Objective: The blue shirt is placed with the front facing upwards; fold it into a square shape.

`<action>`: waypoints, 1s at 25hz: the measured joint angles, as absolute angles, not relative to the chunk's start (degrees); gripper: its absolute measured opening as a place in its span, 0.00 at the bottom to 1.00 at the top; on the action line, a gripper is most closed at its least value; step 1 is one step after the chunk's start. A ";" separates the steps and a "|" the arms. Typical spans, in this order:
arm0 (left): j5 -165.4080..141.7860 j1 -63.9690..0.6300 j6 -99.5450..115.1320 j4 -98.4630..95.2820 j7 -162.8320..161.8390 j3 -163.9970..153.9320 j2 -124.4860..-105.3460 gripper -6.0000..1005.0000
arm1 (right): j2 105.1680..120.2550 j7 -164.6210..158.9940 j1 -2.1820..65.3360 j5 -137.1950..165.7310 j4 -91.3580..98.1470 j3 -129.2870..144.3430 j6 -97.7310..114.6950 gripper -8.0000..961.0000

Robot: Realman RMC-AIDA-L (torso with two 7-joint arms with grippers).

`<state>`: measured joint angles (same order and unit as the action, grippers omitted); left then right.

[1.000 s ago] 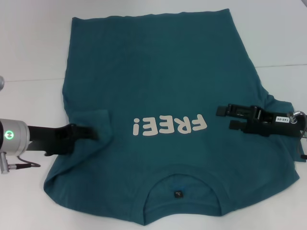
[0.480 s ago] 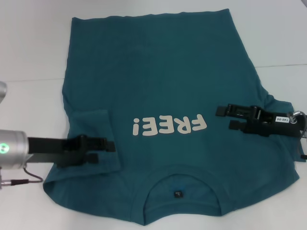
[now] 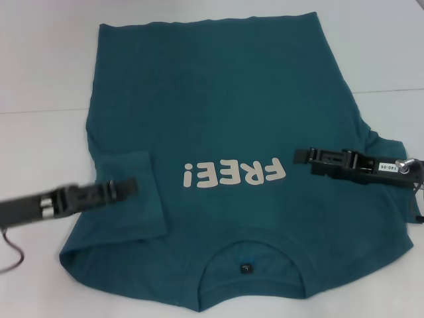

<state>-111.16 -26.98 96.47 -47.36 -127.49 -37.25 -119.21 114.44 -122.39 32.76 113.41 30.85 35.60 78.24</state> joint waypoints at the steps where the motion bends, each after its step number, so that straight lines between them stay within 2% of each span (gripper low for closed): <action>1: -110.94 -26.39 98.22 -46.96 -123.13 -36.48 -119.34 0.69 | 114.42 -122.38 32.81 113.29 30.76 35.73 78.18 0.94; 7: -109.28 -22.41 103.81 -46.44 -102.97 -35.43 -121.76 0.69 | 113.42 -123.81 33.29 113.63 30.35 36.19 78.71 0.94; 10: -108.50 -21.56 104.00 -45.91 -100.65 -35.32 -122.59 0.69 | 112.09 -124.94 32.88 114.07 30.69 36.19 80.00 0.94; 13: -108.24 -21.47 103.74 -45.19 -100.97 -34.24 -122.63 0.69 | 109.28 -127.32 32.71 115.44 31.05 36.21 82.70 0.94; 19: -107.62 -22.20 104.02 -43.54 -102.08 -31.35 -122.27 0.69 | 102.25 -137.99 32.26 117.76 33.44 35.87 87.16 0.93; 23: -107.55 -22.60 104.26 -43.54 -103.19 -31.16 -122.44 0.69 | 99.40 -146.84 31.84 123.42 39.21 35.62 86.64 0.93; 25: -107.54 -22.68 104.28 -43.58 -103.44 -31.15 -122.54 0.69 | 99.11 -148.00 31.85 124.69 40.27 35.57 86.35 0.93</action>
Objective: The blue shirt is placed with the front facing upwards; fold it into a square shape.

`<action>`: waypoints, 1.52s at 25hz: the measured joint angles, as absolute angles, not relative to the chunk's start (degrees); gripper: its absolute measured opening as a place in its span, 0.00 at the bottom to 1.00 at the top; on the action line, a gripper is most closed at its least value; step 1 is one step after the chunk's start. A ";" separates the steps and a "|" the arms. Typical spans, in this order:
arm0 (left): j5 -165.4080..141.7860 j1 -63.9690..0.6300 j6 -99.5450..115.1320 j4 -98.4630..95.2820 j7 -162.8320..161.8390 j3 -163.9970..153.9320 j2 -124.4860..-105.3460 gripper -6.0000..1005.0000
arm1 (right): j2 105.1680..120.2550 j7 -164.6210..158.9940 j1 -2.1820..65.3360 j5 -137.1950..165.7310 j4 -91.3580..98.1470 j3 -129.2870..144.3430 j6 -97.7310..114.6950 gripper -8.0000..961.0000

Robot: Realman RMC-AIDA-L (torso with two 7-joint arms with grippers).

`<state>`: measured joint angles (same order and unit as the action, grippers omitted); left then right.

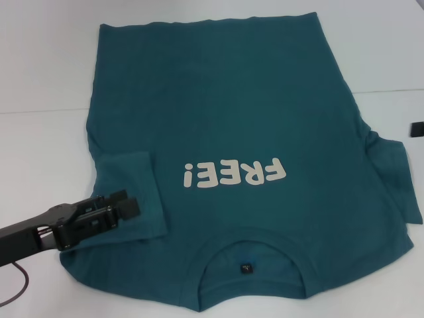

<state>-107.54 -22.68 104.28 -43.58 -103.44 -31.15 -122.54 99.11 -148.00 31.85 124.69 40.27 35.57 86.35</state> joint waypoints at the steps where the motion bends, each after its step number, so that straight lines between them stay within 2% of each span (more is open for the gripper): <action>1: -107.53 -22.71 104.27 -43.59 -103.49 -31.13 -122.61 0.69 | 98.87 -149.21 31.90 126.09 41.29 35.49 85.94 0.93; 5: -107.50 -22.74 104.03 -43.59 -103.79 -31.05 -122.72 0.69 | 98.35 -152.80 32.54 131.19 44.62 34.53 84.55 0.93; 9: -107.48 -22.83 103.89 -43.53 -104.10 -31.02 -122.75 0.69 | 98.59 -154.46 33.54 135.30 45.20 33.93 82.84 0.93; 22: -107.48 -23.14 103.14 -43.50 -104.72 -31.09 -122.80 0.69 | 103.93 -153.92 37.78 141.45 35.42 35.57 69.07 0.92; 26: -107.49 -23.19 103.07 -43.50 -104.72 -31.11 -122.86 0.69 | 104.64 -153.91 38.46 142.08 35.01 35.85 66.68 0.92; 34: -107.49 -23.18 102.96 -43.50 -104.72 -31.03 -122.87 0.69 | 104.87 -154.08 38.34 142.12 34.94 37.78 64.37 0.92; 38: -107.49 -23.22 102.75 -43.50 -104.71 -31.06 -122.94 0.69 | 105.81 -153.94 37.92 142.12 34.82 38.59 61.87 0.91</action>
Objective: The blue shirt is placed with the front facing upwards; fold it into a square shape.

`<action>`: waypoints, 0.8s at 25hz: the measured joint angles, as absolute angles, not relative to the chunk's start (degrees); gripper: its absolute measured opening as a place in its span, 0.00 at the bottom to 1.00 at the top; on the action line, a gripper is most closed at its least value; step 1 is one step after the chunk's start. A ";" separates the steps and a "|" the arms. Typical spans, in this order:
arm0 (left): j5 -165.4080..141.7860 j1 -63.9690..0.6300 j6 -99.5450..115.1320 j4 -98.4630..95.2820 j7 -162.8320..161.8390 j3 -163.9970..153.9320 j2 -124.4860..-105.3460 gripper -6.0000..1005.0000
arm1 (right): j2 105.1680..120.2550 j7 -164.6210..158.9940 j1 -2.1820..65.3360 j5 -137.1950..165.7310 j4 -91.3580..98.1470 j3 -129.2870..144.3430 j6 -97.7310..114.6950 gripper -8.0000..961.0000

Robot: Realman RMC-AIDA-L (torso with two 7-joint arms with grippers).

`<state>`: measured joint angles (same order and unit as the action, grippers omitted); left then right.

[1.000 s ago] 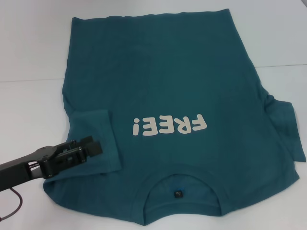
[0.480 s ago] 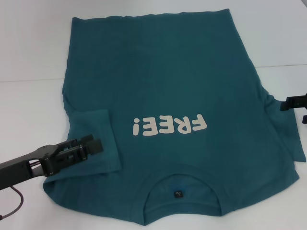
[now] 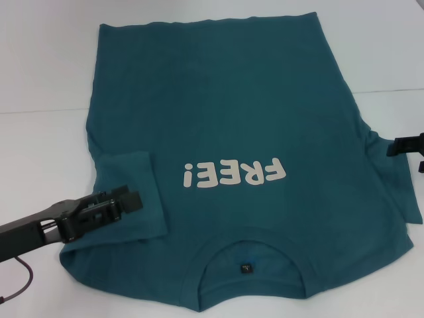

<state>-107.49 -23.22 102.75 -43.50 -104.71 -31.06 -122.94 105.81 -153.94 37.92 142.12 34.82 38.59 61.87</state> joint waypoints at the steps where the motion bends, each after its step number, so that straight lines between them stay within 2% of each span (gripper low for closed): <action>1: -107.49 -23.22 102.68 -43.50 -104.71 -31.11 -122.96 0.69 | 106.05 -153.93 37.86 142.12 34.72 38.90 61.17 0.91; 12: -107.51 -22.91 102.31 -43.51 -104.68 -31.26 -122.95 0.69 | 107.90 -153.89 38.27 141.86 33.87 39.22 56.72 0.91; 20: -107.54 -22.74 102.30 -43.51 -104.68 -31.05 -123.03 0.69 | 108.26 -153.25 40.19 142.03 31.83 39.20 56.06 0.91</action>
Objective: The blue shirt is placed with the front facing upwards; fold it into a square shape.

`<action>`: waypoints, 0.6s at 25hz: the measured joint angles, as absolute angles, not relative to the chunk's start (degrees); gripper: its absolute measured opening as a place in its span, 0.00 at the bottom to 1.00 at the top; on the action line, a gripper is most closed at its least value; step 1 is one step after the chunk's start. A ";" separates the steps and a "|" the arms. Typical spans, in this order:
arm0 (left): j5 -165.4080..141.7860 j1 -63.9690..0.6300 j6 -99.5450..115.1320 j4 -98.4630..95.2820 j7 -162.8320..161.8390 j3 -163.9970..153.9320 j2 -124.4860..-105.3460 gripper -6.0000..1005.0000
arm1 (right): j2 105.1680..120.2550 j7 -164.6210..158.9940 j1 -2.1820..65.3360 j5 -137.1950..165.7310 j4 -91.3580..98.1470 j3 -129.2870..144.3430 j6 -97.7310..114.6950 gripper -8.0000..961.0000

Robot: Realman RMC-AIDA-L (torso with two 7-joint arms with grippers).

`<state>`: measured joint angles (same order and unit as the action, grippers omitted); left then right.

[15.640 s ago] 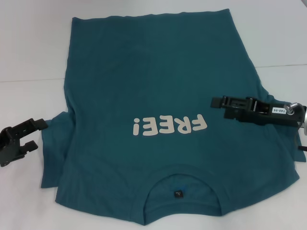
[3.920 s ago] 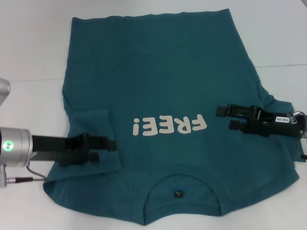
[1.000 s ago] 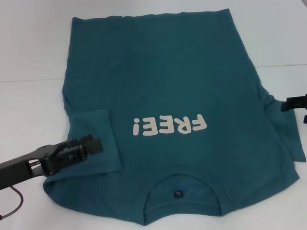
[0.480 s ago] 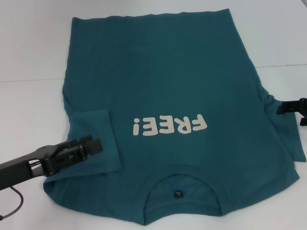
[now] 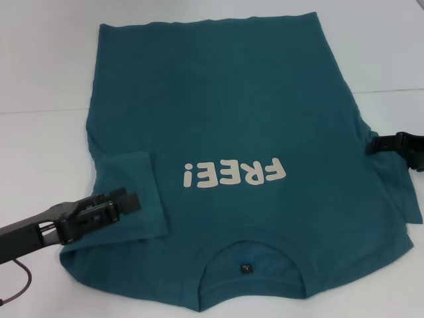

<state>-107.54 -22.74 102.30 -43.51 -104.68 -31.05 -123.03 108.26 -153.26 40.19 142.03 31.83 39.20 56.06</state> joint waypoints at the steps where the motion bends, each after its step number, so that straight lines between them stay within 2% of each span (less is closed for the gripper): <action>1: -107.53 -22.72 102.30 -43.51 -104.67 -31.05 -123.04 0.69 | 108.25 -153.36 40.23 142.01 31.81 39.12 56.30 0.91; 7: -107.50 -22.68 102.36 -43.51 -104.68 -31.06 -123.05 0.69 | 107.76 -153.37 39.11 139.49 32.46 38.07 56.81 0.90; 12: -107.48 -22.77 102.37 -43.24 -104.67 -31.01 -123.04 0.69 | 107.43 -153.35 39.04 139.84 32.16 38.33 56.93 0.72; 15: -107.48 -23.02 102.35 -42.94 -104.67 -31.00 -122.93 0.69 | 107.41 -153.22 39.02 139.87 32.09 38.53 56.81 0.56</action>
